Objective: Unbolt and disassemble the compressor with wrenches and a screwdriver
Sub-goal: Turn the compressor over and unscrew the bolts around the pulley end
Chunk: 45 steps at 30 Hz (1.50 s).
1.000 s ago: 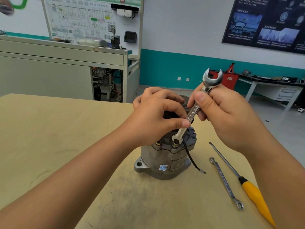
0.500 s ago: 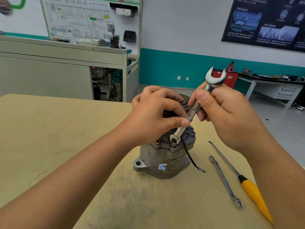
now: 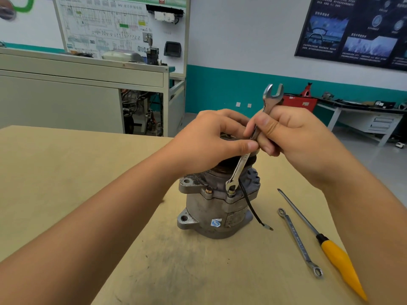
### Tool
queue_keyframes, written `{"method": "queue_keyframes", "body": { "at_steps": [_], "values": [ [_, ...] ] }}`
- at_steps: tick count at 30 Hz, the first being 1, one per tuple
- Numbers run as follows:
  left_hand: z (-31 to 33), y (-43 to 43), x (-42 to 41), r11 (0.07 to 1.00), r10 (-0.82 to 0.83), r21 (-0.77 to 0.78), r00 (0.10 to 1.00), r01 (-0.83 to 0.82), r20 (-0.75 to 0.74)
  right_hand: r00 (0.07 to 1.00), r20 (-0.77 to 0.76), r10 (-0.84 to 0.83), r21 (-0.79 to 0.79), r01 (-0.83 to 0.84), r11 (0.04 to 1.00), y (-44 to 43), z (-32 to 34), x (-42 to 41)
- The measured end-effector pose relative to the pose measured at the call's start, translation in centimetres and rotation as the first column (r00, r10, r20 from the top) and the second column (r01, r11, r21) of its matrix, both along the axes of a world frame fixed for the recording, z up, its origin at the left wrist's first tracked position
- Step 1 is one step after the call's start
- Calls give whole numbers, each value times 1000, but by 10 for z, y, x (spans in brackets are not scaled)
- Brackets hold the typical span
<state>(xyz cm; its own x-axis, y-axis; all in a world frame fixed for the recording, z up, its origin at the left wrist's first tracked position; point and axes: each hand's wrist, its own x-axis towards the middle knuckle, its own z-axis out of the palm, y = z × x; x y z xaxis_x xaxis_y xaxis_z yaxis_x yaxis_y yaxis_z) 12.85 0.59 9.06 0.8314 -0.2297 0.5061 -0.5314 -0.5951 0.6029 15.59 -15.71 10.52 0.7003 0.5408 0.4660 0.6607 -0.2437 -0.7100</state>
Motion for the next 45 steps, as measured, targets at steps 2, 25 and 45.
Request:
{"method": "queue_keyframes", "body": {
  "at_steps": [2,25,45],
  "values": [
    [3,4,2,1000,-21,4,999,21,-50,999,16,-40,-38,41,998,5,0,1],
    [1,12,2,995,55,-78,996,-61,-72,981,162,-105,-58,116,992,21,5,-5],
    [4,8,-7,996,-75,-63,989,68,-124,988,154,-13,-107,30,994,20,0,-15]
  ]
}}
